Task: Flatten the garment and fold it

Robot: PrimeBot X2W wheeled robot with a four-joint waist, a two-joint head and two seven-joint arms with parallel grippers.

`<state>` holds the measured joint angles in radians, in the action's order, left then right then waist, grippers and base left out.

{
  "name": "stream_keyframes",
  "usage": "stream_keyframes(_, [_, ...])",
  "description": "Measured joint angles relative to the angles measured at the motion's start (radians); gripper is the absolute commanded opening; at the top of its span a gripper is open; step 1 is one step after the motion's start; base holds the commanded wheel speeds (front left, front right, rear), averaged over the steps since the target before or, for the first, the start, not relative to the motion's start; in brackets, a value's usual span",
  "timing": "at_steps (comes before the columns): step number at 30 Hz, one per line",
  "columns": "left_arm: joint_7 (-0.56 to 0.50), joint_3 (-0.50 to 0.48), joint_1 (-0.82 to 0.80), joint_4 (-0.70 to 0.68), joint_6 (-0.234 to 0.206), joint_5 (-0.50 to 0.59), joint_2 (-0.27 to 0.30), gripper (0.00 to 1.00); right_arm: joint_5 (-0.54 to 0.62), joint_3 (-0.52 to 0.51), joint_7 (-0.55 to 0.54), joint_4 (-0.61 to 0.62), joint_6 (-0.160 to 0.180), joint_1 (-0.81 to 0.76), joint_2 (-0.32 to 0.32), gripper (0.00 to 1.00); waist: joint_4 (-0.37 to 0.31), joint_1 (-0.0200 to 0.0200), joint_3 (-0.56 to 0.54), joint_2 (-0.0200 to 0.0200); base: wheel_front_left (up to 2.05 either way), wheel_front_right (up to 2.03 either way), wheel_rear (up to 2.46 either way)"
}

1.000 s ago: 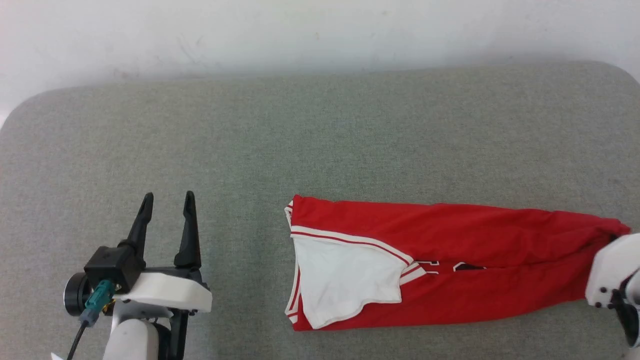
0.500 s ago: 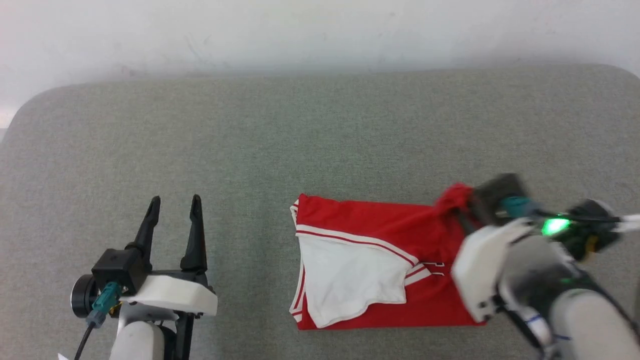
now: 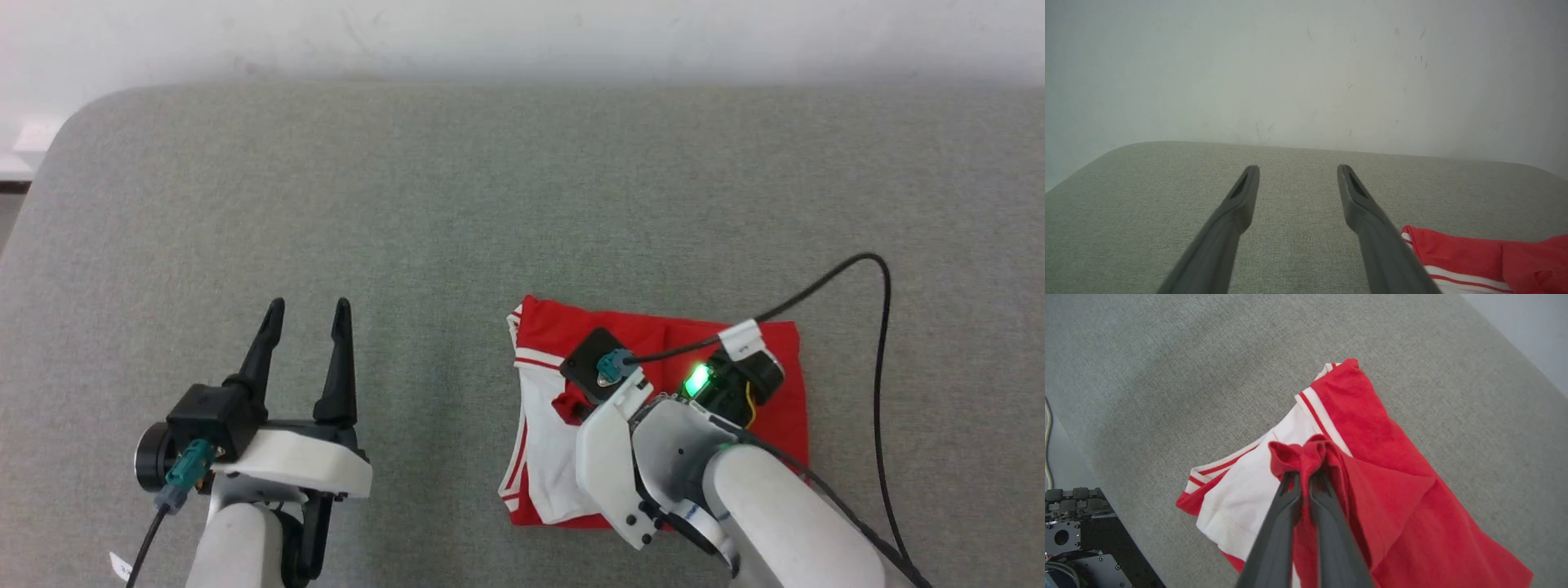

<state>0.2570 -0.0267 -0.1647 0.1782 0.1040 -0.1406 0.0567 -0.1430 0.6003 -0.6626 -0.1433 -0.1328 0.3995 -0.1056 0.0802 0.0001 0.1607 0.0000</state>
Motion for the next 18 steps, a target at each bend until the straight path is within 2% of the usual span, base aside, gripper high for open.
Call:
stream_keyframes(2, [0.0, -0.001, -0.006, 0.001, 0.0, 0.0, 0.0, 1.0, -0.02, 0.013, 0.01, -0.064, 0.0, 0.019, 0.009, 0.0, 0.008, 0.0001, 0.01, 0.0, 0.0, 0.0, 0.0])
stream_keyframes(3, [0.0, -0.002, -0.008, 0.0, 0.0, 0.0, 0.0, 1.0, -0.025, 0.022, 0.019, -0.088, 0.0, 0.029, 0.01, 0.09, 0.012, 0.0, 0.014, 0.0, 0.0, 0.0, 0.0])
stream_keyframes(4, [0.0, -0.002, -0.009, 0.0, 0.001, 0.0, -0.001, 1.0, -0.035, 0.026, 0.03, -0.108, 0.0, 0.039, 0.013, 0.64, 0.016, 0.0, 0.018, 0.0, 0.0, 0.0, 0.0])
stream_keyframes(5, [0.0, -0.003, -0.009, 0.0, 0.001, 0.0, -0.001, 1.0, -0.05, 0.03, 0.042, -0.127, 0.0, 0.05, 0.016, 1.0, 0.019, 0.0001, 0.022, 0.0, 0.0, 0.0, 0.0])
stream_keyframes(8, [0.0, -0.006, -0.009, 0.001, 0.001, 0.0, -0.001, 1.0, -0.09, 0.043, 0.078, -0.165, 0.0, 0.077, 0.025, 1.0, 0.022, 0.0001, 0.027, 0.0, 0.0, 0.0, 0.0])
stream_keyframes(12, [0.0, -0.01, -0.009, 0.002, 0.001, 0.0, -0.001, 1.0, -0.132, 0.018, 0.185, -0.16, 0.0, 0.108, 0.039, 1.0, 0.014, 0.0001, 0.02, 0.0, 0.0, 0.0, 0.0])
stream_keyframes(16, [0.0, -0.011, -0.007, 0.007, 0.001, 0.0, -0.001, 1.0, -0.197, -0.037, 0.333, -0.089, 0.0, 0.118, 0.047, 1.0, 0.005, -0.0001, 0.001, 0.0, 0.0, 0.0, 0.0])
stream_keyframes(18, [0.0, -0.013, -0.005, 0.007, 0.0, 0.0, -0.001, 1.0, -0.211, -0.098, 0.426, -0.037, 0.0, 0.118, 0.055, 1.0, -0.002, -0.0001, -0.01, 0.0, 0.0, 0.0, 0.0])
